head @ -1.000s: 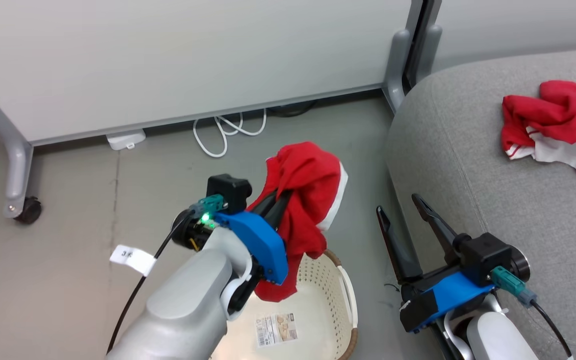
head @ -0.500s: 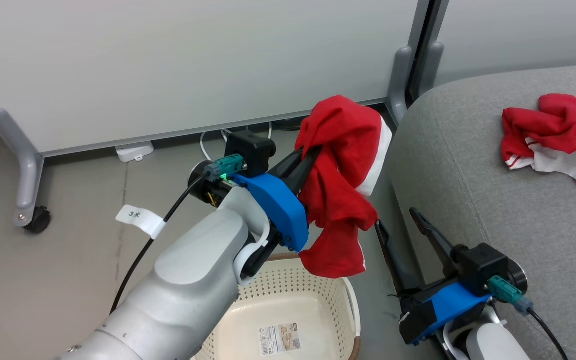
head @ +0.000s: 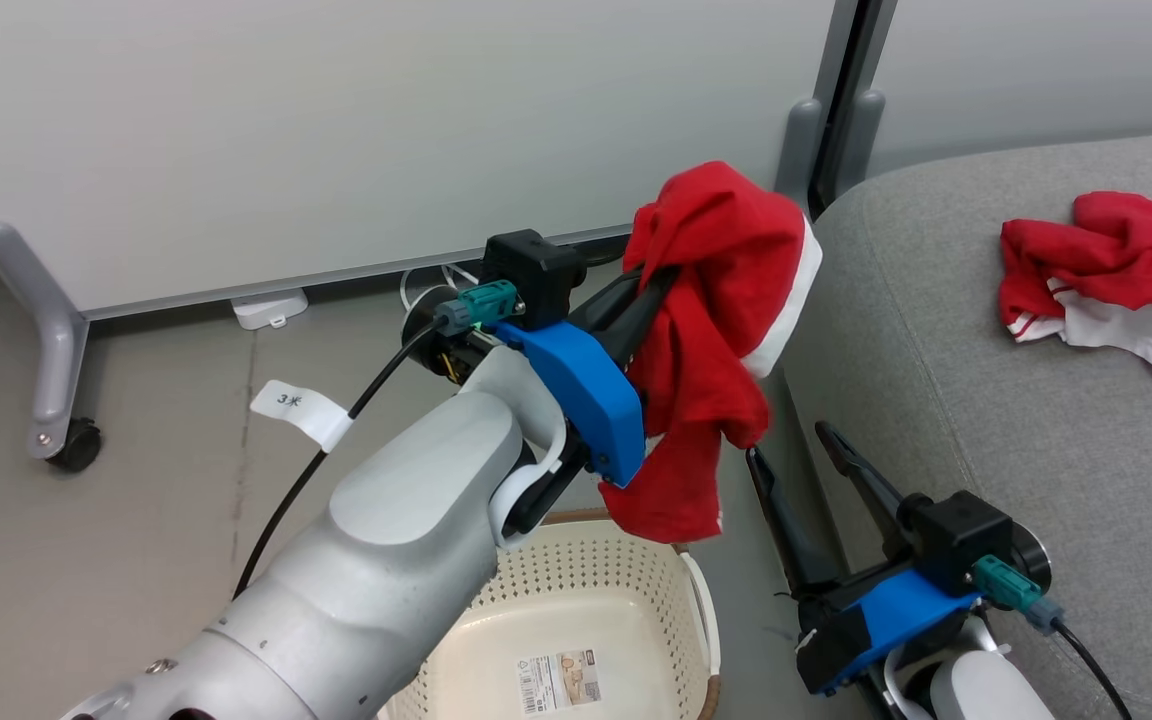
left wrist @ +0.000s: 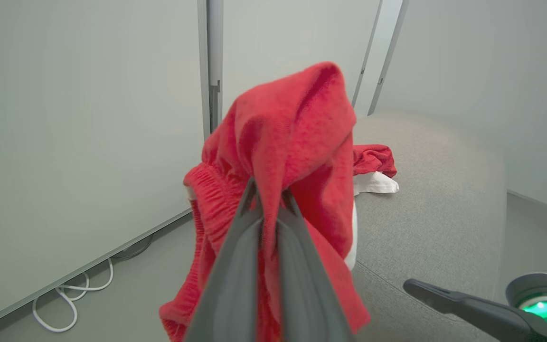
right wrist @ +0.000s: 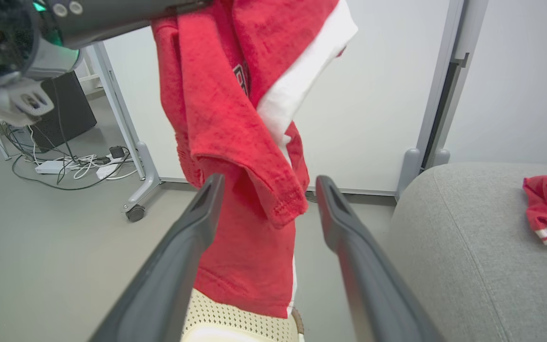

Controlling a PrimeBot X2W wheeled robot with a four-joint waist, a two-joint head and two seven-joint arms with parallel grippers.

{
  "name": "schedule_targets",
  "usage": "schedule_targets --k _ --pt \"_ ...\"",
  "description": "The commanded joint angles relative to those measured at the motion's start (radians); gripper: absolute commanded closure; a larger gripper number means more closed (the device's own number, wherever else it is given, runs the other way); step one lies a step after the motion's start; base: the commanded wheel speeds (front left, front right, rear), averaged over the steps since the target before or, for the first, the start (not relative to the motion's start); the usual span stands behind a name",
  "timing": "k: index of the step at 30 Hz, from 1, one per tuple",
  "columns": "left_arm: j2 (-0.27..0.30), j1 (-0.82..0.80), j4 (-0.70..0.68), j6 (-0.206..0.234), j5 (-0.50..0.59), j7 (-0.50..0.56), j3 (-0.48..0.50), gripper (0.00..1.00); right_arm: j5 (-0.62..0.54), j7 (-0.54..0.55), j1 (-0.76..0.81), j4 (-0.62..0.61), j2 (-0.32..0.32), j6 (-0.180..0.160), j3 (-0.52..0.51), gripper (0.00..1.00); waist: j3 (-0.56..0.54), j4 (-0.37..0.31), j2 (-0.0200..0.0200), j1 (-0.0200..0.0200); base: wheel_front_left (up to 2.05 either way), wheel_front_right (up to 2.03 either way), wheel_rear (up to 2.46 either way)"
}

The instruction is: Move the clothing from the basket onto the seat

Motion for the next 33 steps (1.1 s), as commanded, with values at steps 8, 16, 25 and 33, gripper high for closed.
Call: schedule_targets --k 8,16,25,33 --pt "-0.005 -0.021 0.013 -0.001 -0.025 -0.006 -0.035 1.00 -0.010 0.007 -0.002 0.001 -0.001 0.000 0.004 0.00 0.010 0.001 -0.0001 0.0000 0.00 0.00 0.00" --pt "-0.009 -0.032 0.018 -0.001 -0.050 -0.010 -0.069 1.00 -0.042 0.047 -0.082 0.041 -0.001 0.000 0.038 0.00 0.020 0.009 -0.0001 0.0000 0.00 0.00 0.00" --pt "-0.014 -0.039 0.018 -0.001 -0.073 -0.014 -0.105 1.00 -0.068 0.092 -0.185 0.155 -0.001 0.000 0.067 0.00 0.023 0.027 -0.0001 0.0000 0.00 0.00 0.00" --pt "-0.016 -0.043 0.015 -0.001 -0.098 -0.019 -0.134 1.00 -0.015 0.097 -0.255 0.293 -0.001 0.000 0.142 0.00 0.015 0.038 -0.0001 0.0000 0.00 0.00 0.00"
